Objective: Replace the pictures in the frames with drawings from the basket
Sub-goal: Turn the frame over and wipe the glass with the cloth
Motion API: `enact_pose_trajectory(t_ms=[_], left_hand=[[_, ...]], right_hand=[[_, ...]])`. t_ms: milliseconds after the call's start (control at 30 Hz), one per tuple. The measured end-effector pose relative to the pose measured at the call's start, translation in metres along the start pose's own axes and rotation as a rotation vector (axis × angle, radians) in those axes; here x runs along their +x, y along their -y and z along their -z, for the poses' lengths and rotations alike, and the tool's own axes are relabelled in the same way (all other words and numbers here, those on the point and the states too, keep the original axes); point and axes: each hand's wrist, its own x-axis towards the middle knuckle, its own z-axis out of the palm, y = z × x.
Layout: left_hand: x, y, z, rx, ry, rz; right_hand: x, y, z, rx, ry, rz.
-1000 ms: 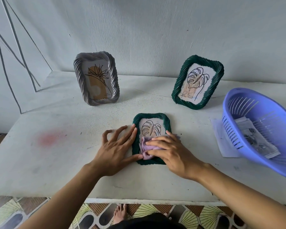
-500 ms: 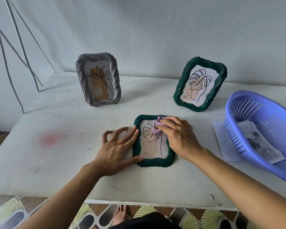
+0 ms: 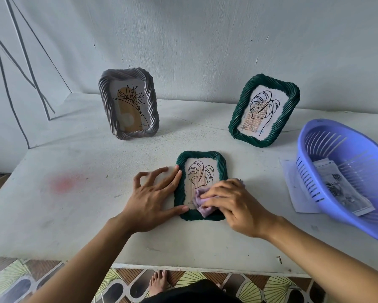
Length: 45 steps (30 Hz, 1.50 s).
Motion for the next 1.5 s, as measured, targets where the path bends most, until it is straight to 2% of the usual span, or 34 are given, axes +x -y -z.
enact_pose_trajectory(t_ms=[133,267,467,567,700,800,1033,1100,1300,1400,1500], left_hand=[[0.001,0.000,0.001,-0.032,0.003,0.006],[0.001,0.000,0.001,-0.038,0.004,0.010],[0.001,0.000,0.001,-0.033,0.000,0.007],[-0.001,-0.001,0.001,-0.021,-0.021,0.001],[-0.001,-0.001,0.001,0.003,-0.021,0.005],[0.000,0.000,0.000,-0.013,-0.003,0.004],[0.000,0.000,0.000,-0.014,-0.001,0.011],[0.000,0.000,0.000,-0.019,-0.013,0.007],[0.000,0.000,-0.002,-0.024,-0.042,0.002],[0.001,0.000,-0.002,-0.029,-0.034,0.009],[0.001,0.001,-0.002,-0.029,-0.024,0.013]], right_hand=[[-0.007,-0.019,0.007,-0.090,-0.099,-0.031],[0.010,-0.031,0.009,-0.204,-0.152,-0.157],[0.058,-0.013,-0.009,-0.247,-0.210,-0.298],[0.059,0.006,-0.021,-0.125,-0.198,-0.197],[0.020,0.003,-0.013,-0.022,-0.091,-0.032],[0.003,-0.009,-0.002,-0.071,-0.126,-0.056],[0.038,-0.018,-0.005,-0.196,-0.270,-0.280],[0.041,-0.016,-0.008,-0.146,-0.251,-0.261],[0.004,-0.017,0.005,-0.014,-0.040,-0.029],[-0.002,-0.024,0.013,-0.093,-0.086,-0.016],[0.012,-0.034,0.014,-0.187,-0.165,-0.106]])
